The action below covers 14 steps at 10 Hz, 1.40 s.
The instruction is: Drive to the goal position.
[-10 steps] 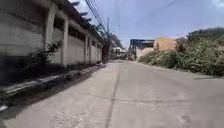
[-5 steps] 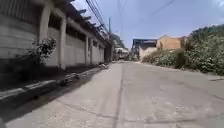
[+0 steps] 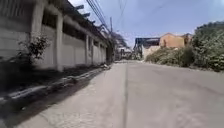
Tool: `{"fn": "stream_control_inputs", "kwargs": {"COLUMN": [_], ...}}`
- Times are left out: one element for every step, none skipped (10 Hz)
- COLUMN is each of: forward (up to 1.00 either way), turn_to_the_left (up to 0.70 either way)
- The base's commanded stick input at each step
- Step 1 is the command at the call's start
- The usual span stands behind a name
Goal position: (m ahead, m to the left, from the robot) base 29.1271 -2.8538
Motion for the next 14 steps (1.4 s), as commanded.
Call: {"fn": "stream_control_inputs", "kwargs": {"forward": [1.0, 1.0, 1.0, 1.0, 1.0, 1.0, 1.0, 1.0, 1.0, 1.0, 1.0, 1.0, 1.0, 1.0], "turn_to_the_left": [-0.32, -0.37, -0.38, -0.39, -0.15, 0.0, 0.0, 0.0, 0.0, 0.0, 0.0, 0.0, 0.0, 0.0]}}
